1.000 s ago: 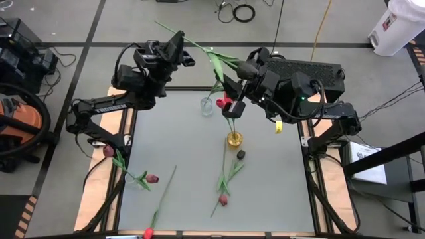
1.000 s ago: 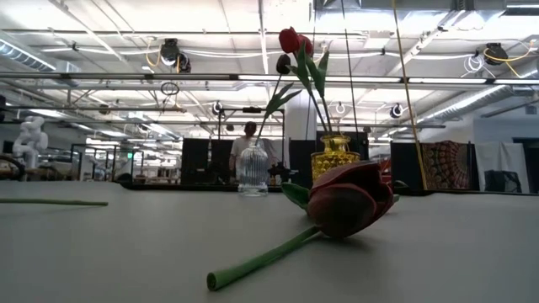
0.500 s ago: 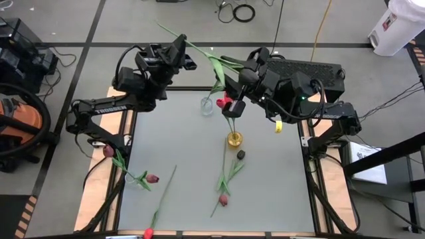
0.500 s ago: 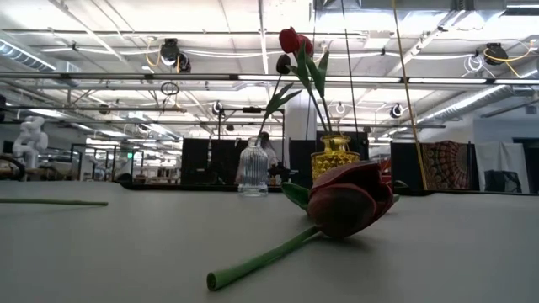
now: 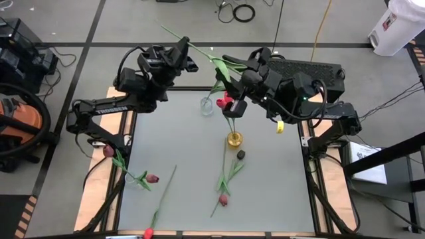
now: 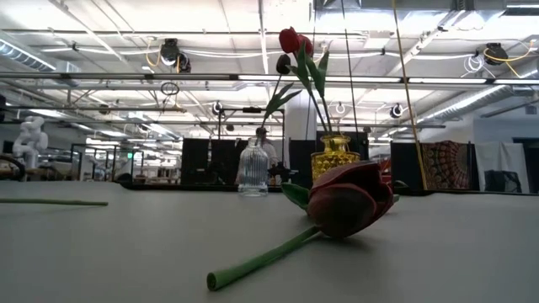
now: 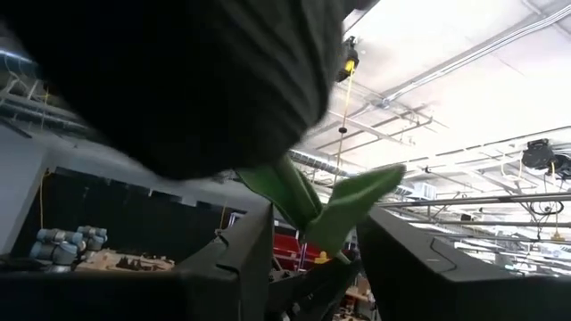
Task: Sort flowers into vase by color
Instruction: Put the right black tulip into the top transparent vase
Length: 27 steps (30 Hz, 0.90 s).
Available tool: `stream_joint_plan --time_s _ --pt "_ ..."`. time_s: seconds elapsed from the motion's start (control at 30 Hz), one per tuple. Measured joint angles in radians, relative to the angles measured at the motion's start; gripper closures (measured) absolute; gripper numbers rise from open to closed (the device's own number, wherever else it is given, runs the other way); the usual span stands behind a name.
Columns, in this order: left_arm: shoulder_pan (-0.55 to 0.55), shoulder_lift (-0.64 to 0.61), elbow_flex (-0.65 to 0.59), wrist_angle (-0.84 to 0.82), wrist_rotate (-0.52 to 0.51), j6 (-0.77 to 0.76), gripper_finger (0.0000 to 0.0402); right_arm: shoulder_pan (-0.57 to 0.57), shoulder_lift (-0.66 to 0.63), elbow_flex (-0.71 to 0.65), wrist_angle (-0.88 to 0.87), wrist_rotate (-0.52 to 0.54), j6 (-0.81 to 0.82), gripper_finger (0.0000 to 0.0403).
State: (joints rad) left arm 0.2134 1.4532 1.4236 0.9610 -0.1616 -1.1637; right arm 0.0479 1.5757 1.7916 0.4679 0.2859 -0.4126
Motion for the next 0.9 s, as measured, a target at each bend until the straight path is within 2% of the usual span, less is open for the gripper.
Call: stream_joint_plan --time_s 0.17,0.47,0.77,0.9 --pt "0.0 0.0 0.0 -0.002 0.0 0.0 0.0401 0.0 0.0 0.0 -0.001 0.0 0.0 0.0289" --pt "0.0 0.0 0.0 -0.003 0.0 0.021 0.0401 0.0 0.0 0.0 -0.001 0.001 -0.004 0.0392" --pt "0.0 0.0 0.0 -0.008 0.019 0.025 0.04 0.0 0.0 0.0 -0.007 0.001 -0.022 0.04" --pt "0.0 0.0 0.0 -0.007 0.032 0.052 0.0378 0.0 -0.001 0.0 -0.007 0.003 -0.04 0.0401"
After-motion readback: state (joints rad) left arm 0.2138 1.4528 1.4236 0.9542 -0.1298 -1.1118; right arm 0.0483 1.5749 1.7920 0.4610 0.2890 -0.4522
